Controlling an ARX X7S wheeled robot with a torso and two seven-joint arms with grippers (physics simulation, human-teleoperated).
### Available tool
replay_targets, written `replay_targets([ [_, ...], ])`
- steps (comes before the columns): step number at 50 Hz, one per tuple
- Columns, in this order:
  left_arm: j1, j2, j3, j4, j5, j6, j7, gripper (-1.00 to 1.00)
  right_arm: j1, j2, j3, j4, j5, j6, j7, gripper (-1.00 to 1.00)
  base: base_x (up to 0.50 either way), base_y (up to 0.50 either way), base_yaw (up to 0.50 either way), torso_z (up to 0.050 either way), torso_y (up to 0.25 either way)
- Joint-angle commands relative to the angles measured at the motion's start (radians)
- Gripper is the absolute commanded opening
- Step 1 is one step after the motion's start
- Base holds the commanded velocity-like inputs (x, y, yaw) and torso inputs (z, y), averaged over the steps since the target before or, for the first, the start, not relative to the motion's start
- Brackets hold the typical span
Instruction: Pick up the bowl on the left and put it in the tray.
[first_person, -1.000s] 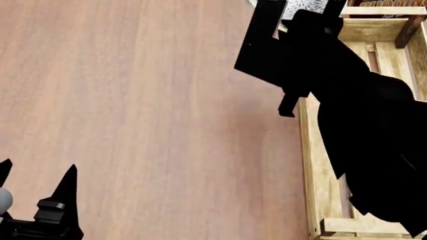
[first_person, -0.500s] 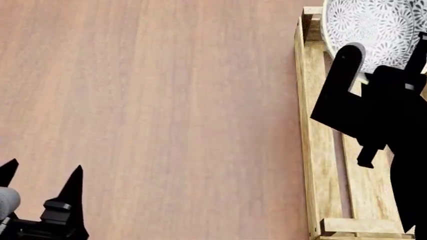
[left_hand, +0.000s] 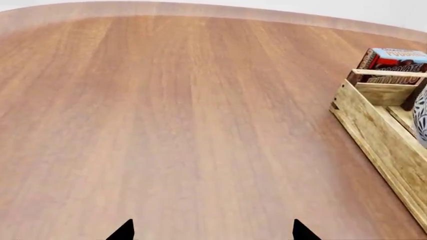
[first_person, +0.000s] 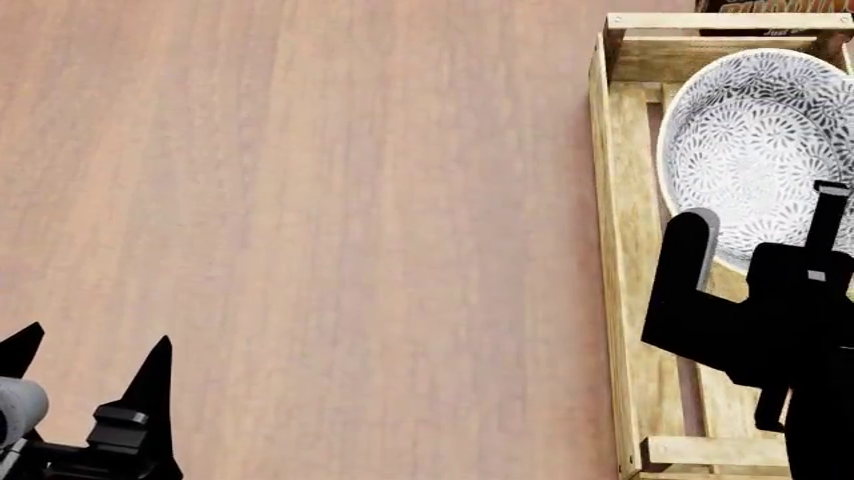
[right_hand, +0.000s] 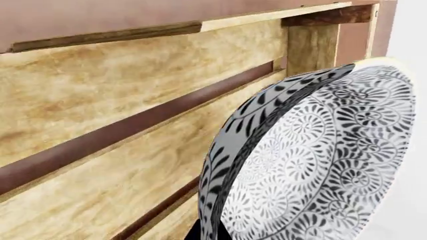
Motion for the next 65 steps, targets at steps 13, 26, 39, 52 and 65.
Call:
replay_targets([
  [13,0.004,-0.003,0.007,-0.015,-0.002,0.013,0.0,1.0,0.027,-0.221,-0.041,0.461,-0.049,-0.203,0.046,-1.0,0.0,0.0,0.0,0.0,0.0],
  [26,-0.003,-0.002,0.019,-0.034,0.006,0.021,0.001,1.0,0.099,-0.432,-0.043,0.933,-0.046,-0.443,0.107,-1.0,0.0,0.0,0.0,0.0,0.0],
  [39,-0.005,-0.007,0.014,-0.032,-0.004,0.018,-0.006,1.0,0.095,-0.492,-0.06,1.061,-0.034,-0.515,0.096,-1.0,0.0,0.0,0.0,0.0,0.0],
  [52,-0.006,-0.012,0.012,-0.024,-0.012,0.016,-0.013,1.0,0.089,-0.431,-0.067,0.916,-0.032,-0.445,0.054,1.0,0.0,0.0,0.0,0.0,0.0],
  [65,-0.003,-0.015,0.014,-0.02,-0.016,0.019,-0.016,1.0,0.076,-0.346,-0.058,0.705,-0.034,-0.341,0.039,1.0,0.0,0.0,0.0,0.0,0.0],
])
